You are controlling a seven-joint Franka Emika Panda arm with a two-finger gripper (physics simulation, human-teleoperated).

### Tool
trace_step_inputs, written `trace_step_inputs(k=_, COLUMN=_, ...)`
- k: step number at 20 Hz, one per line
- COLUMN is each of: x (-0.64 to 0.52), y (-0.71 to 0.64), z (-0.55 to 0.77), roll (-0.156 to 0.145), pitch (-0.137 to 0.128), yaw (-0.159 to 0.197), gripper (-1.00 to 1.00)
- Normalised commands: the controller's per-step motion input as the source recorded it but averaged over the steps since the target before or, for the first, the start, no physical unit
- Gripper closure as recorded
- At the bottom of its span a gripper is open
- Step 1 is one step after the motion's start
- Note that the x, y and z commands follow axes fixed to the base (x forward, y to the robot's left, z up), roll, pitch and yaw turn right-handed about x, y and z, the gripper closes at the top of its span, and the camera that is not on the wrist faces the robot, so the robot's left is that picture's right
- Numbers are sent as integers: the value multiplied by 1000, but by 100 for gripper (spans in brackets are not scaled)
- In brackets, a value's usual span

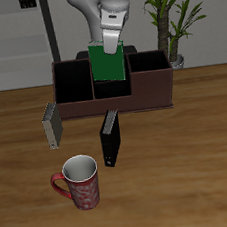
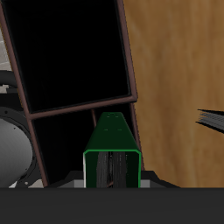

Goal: Place the green book into the back desk caddy's front compartment

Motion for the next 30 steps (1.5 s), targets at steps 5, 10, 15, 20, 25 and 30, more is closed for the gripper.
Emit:
trace_step_inputs(k=5, x=-9, y=-31, z=-43, roll=-4, pitch=9, yaw=-3, gripper=100)
trace_step_inputs(k=10, x=40, y=-52, z=-17, roll=-6, pitch=3, yaw=-9, gripper=100)
trace_step_inputs(k=15, x=13, y=19, z=-105, roll=4, pitch=19, yaw=-2, gripper=100)
trace_step_inputs(k=20, x=9, y=14, z=-49, roll=4, pitch=8, yaw=-7, gripper=100)
trace_step_inputs(k=25, x=-2, y=8, z=-107, roll=5, pitch=24, yaw=-1, gripper=100)
trace_step_inputs(k=30, x=-5, y=-3, z=-109, roll=1, pitch=18, yaw=-3, gripper=100)
